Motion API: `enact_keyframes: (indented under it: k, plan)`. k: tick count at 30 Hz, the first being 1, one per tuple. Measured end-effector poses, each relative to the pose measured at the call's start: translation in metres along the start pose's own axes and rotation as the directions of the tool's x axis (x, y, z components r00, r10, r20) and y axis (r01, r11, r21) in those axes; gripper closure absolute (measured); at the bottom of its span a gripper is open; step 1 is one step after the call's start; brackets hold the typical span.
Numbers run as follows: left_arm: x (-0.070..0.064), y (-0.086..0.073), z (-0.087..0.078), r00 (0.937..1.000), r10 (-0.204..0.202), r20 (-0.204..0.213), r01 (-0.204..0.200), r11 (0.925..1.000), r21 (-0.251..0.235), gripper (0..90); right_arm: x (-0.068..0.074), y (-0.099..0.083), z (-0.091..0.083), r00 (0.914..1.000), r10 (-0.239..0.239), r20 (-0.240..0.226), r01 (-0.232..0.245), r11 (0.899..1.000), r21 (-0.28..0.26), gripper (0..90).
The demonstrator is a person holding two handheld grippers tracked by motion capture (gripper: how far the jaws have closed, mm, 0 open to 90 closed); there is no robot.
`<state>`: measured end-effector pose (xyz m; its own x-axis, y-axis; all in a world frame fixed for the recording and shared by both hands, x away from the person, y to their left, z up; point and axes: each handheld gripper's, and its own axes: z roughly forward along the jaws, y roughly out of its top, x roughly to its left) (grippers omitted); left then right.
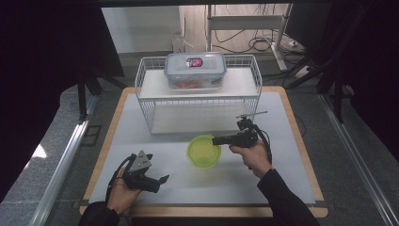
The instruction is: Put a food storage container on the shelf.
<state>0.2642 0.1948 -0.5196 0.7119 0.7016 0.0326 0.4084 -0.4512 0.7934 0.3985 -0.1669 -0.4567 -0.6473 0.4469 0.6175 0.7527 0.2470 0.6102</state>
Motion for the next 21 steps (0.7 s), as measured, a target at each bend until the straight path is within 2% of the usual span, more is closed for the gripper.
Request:
enact_keyframes:
  k: [10,21]
  plan:
    - [0.000,0.000,-0.001,1.0000,-0.001,0.006,0.001,0.9999,-0.013,1.7,0.020,0.023,-0.022,0.9988,-0.035,-0.034,0.033,0.997,-0.071,82.1]
    - [0.001,0.000,-0.001,1.0000,0.007,0.006,-0.007,0.9999,-0.012,1.7,0.041,0.058,-0.050,0.9965,-0.070,-0.044,0.063,0.986,-0.154,82.1]
